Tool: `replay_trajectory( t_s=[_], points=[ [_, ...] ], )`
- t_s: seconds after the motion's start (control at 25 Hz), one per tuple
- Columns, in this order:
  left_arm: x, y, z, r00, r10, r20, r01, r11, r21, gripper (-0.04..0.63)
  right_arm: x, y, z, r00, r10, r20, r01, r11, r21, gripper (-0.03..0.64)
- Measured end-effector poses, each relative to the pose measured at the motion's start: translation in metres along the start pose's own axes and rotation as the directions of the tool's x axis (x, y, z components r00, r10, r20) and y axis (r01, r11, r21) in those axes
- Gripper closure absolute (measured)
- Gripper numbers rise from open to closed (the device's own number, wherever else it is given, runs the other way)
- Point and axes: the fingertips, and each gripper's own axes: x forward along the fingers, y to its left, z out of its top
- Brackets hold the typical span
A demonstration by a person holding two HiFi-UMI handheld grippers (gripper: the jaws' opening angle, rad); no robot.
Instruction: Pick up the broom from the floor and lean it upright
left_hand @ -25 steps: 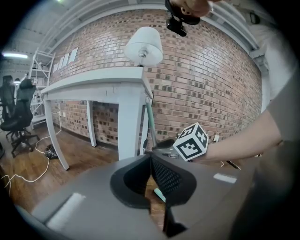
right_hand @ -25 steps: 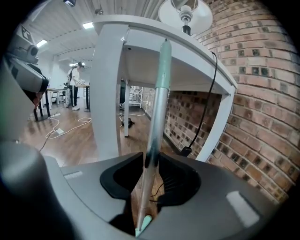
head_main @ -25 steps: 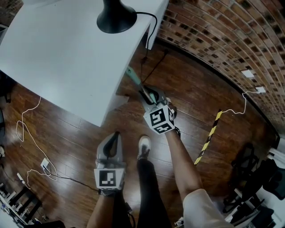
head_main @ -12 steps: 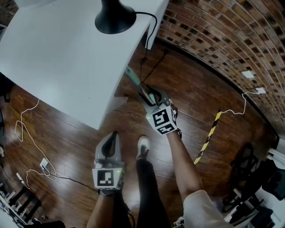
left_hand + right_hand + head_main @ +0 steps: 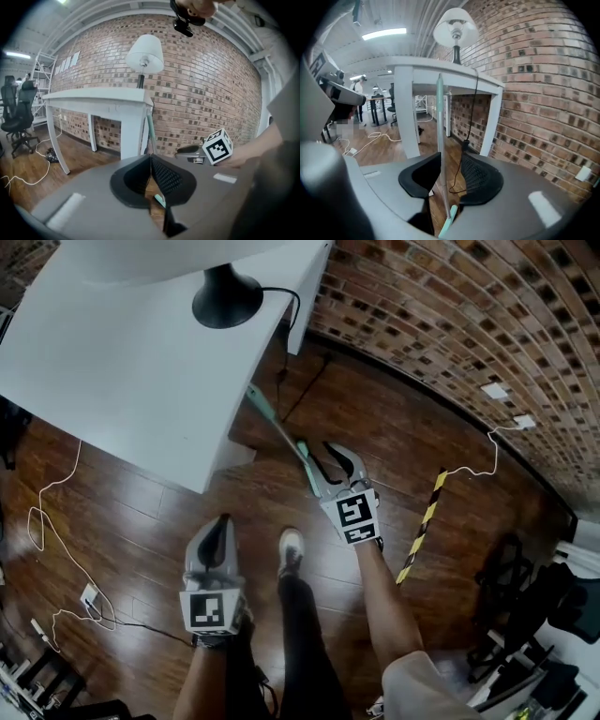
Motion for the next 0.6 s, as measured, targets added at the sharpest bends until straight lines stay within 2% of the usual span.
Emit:
replay_trajectory(
  t_s=[0.12,0.16,0.32,0.48,0.6],
  points=[
    [-0.016,0.008,0.031,0.998,-0.005,0.057,0.002,0.999,0.052,0.591,-0.044,-0.016,0.032,0.995,-0.088,0.049,0.087,0.996,0.034,0.529],
    [-0.022,0.01,0.043,0.997,-0.008,0.08,0.003,0.998,0.069,0.591,-0.06,-0.019,0.047,0.991,-0.115,0.069,0.113,0.993,0.031,0.6],
    [-0.051,0.011,0.096,0.986,-0.041,0.164,0.019,0.991,0.134,0.591,-0.118,-0.005,0.108,0.977,-0.151,0.148,0.153,0.988,-0.004,0.604],
    [-0.087,0.001,0.14,0.979,-0.11,0.17,0.081,0.982,0.168,0.591,-0.177,0.029,0.158,0.966,-0.183,0.181,0.188,0.982,-0.01,0.604],
    [-0.119,-0.009,0.182,0.954,-0.178,0.241,0.127,0.969,0.214,0.591,-0.23,0.056,0.193,0.952,-0.233,0.199,0.235,0.972,0.015,0.604]
  ],
)
